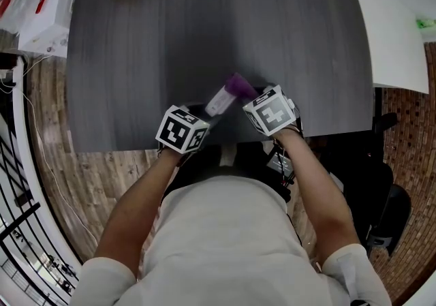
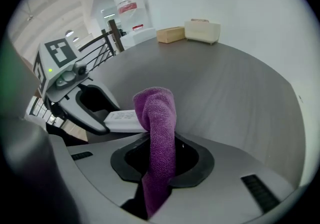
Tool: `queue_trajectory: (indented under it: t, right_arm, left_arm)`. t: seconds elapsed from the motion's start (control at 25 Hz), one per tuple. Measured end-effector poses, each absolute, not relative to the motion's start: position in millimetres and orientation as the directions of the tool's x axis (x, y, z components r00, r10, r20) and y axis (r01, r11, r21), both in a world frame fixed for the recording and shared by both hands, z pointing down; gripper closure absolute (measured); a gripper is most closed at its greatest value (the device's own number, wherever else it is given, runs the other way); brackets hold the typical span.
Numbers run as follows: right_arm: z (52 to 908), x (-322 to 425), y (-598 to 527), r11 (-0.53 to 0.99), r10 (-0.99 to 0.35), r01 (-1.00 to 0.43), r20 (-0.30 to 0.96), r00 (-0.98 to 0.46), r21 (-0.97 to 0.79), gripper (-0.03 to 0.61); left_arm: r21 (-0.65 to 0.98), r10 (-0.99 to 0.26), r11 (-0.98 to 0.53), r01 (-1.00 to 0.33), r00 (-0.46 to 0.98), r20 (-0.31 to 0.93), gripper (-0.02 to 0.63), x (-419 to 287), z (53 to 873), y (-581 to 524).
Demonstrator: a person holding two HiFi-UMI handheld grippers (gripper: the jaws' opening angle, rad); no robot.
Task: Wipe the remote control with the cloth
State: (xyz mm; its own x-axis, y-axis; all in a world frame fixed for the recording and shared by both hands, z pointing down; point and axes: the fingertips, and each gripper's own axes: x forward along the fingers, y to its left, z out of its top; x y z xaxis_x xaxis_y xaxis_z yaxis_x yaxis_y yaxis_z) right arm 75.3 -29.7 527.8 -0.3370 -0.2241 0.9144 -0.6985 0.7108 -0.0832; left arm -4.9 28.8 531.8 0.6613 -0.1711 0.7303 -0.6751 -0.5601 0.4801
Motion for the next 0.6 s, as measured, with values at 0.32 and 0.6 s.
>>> queue_trajectory:
  t: [0.32, 0.6]
  right_arm:
    - [524, 141, -73, 0.455, -0.368, -0.887, 0.89, -0.267, -0.078, 0.492]
    - [511, 120, -70, 0.351, -0.463, -0.896, 0.781, -0.418, -0.271, 0.321]
  left_arm:
    - [0.755, -0.118, -0.305, -0.581, 0.809, 0.575, 0.405, 1, 524, 33]
    - [0.973, -0.324, 0.098, -0.211, 0.917, 0.231, 0.405, 5, 505, 28]
